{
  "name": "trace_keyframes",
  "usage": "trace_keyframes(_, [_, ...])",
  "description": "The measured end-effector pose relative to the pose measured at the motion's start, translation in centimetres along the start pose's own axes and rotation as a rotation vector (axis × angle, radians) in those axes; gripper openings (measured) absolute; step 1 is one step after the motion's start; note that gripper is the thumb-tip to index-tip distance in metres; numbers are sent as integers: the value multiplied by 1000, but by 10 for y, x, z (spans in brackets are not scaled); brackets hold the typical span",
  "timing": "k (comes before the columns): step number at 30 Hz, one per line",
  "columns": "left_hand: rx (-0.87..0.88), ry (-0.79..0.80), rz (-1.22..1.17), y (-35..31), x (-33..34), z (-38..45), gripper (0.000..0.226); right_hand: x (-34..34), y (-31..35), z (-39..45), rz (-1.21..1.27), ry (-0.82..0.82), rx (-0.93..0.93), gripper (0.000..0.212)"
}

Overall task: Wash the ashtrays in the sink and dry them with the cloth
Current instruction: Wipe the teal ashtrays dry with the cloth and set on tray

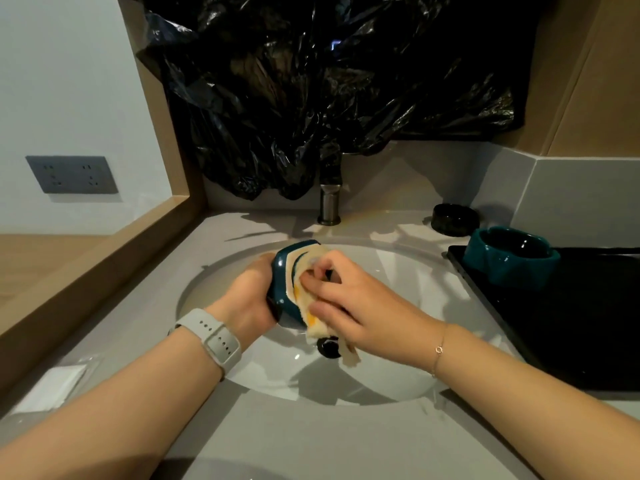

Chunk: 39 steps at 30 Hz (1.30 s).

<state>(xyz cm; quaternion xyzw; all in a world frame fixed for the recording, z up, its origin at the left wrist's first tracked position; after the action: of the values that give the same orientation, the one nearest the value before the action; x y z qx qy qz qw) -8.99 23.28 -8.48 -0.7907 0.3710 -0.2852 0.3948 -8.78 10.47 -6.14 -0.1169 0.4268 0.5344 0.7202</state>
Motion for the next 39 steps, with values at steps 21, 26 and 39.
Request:
trace_keyframes(21, [-174,-96,-94,12,-4,0,31,-16,-25,-2,-171,49,77,17])
trace_keyframes(26, [-106,-85,-75,11,-1,5,40,-6,1,1,20,53,-6,20])
trace_keyframes(39, [54,19,4,9,15,-8,43,-8,-20,-1,246,-370,415,30])
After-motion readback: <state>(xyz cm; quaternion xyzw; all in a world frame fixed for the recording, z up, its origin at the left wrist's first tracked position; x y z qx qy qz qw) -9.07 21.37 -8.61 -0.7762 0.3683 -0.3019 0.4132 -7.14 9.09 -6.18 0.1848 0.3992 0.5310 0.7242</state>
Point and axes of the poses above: each hand's wrist, its own z-axis towards the middle knuckle, its own x-axis out of the palm, y = z × x, the point moved 5 cm from there along z, towards the middle knuckle, and after that the axes turned 13 degrees about -y, right-handed, at the moved point
